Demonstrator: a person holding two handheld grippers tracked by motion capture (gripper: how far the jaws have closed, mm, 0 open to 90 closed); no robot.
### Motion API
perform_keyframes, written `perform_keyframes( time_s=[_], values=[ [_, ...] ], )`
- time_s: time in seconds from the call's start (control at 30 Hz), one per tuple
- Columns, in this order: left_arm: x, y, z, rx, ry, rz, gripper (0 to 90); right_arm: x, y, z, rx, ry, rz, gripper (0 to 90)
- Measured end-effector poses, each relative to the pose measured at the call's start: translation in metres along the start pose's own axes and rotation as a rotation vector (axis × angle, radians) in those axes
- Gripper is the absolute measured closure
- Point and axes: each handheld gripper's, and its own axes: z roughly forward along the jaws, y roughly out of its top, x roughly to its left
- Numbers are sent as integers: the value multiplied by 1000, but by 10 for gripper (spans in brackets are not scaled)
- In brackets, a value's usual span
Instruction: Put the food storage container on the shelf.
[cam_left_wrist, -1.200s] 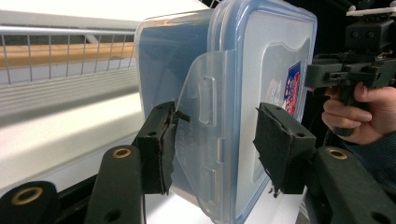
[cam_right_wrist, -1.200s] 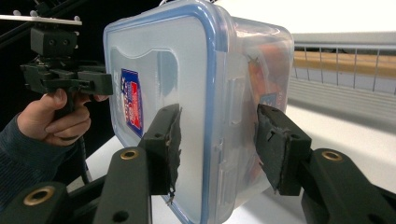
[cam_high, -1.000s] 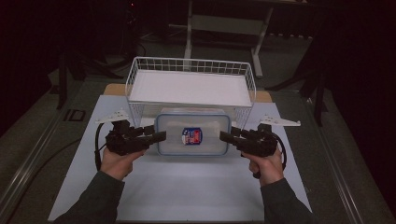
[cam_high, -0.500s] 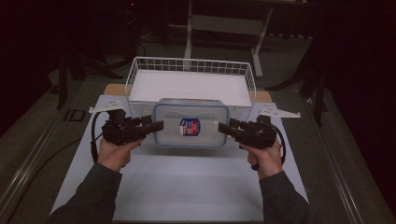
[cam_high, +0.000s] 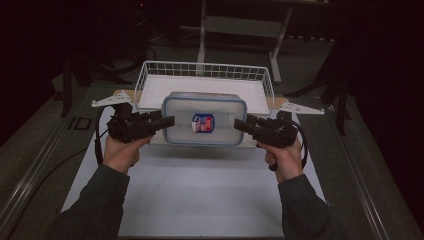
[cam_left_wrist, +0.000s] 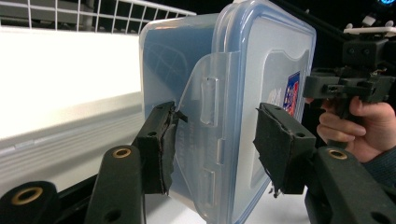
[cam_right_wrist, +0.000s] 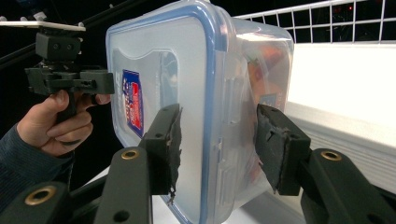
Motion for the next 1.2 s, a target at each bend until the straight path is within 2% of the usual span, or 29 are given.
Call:
perform_keyframes(
  time_s=[0.3, 0.53, 0.87, 1.2],
  values=[
    [5, 18, 4, -23, -5, 2, 489, -2, 24, 3, -3, -10, -33, 520],
    [6, 30, 6, -22, 1, 17, 489, -5, 35, 4, -13, -11, -45, 519],
    [17, 46, 15, -23, 6, 22, 488, -17, 44, 12, -51, -15, -29, 518],
    [31, 52, 26, -33, 7, -9, 488, -32, 51, 22, -65, -19, 7, 519]
  ],
)
